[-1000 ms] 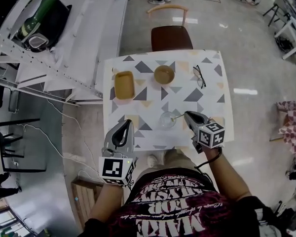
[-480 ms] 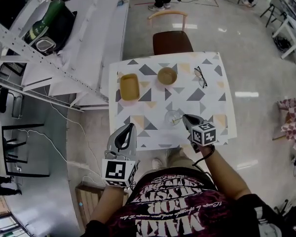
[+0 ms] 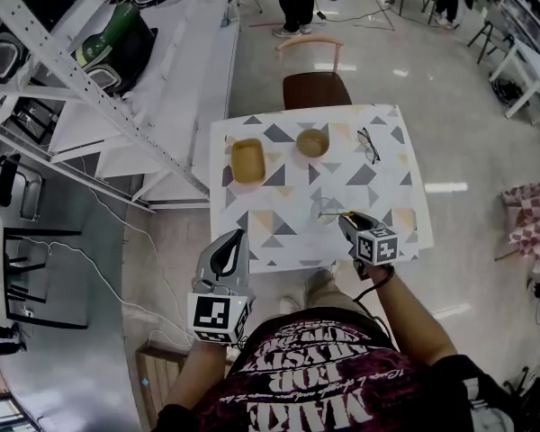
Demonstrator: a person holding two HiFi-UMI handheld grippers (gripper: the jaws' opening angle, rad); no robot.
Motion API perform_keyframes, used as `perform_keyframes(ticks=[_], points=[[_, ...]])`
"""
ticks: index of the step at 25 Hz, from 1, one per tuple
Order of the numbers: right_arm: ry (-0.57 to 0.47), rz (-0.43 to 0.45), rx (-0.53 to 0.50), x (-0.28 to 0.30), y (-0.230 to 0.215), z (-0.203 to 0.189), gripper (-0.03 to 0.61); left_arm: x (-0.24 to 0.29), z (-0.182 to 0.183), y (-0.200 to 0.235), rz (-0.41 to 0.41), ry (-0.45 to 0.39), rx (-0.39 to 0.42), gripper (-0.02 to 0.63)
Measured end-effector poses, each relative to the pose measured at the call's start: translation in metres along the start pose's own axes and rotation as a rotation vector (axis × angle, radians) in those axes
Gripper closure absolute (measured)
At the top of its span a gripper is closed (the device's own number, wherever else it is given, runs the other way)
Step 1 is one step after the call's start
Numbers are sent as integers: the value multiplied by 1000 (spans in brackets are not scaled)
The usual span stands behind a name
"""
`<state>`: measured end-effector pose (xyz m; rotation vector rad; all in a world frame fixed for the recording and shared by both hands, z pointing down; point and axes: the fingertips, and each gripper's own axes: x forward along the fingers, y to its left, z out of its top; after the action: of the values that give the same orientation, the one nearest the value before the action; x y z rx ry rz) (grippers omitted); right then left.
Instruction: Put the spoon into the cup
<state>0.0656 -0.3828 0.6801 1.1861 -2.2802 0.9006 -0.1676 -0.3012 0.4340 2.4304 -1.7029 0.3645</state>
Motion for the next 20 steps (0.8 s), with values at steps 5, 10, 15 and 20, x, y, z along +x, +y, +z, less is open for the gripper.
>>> perform_keyframes(ticks=[5,10,15,20], points=[[-40,-50,-1,-29,8,-4,414,-24,-3,5,-6,-17,-6,614],[-149,-51,-94,-75,40,11,470,-43,2,4,-25,-56,3,614],[-266,-49,-194,-119,81,33,539,-56,6,2,-54,-82,-13,614],[-352,-33,-260,-157,118,51,549,-65,17,-1,-87,-122,-24,614]])
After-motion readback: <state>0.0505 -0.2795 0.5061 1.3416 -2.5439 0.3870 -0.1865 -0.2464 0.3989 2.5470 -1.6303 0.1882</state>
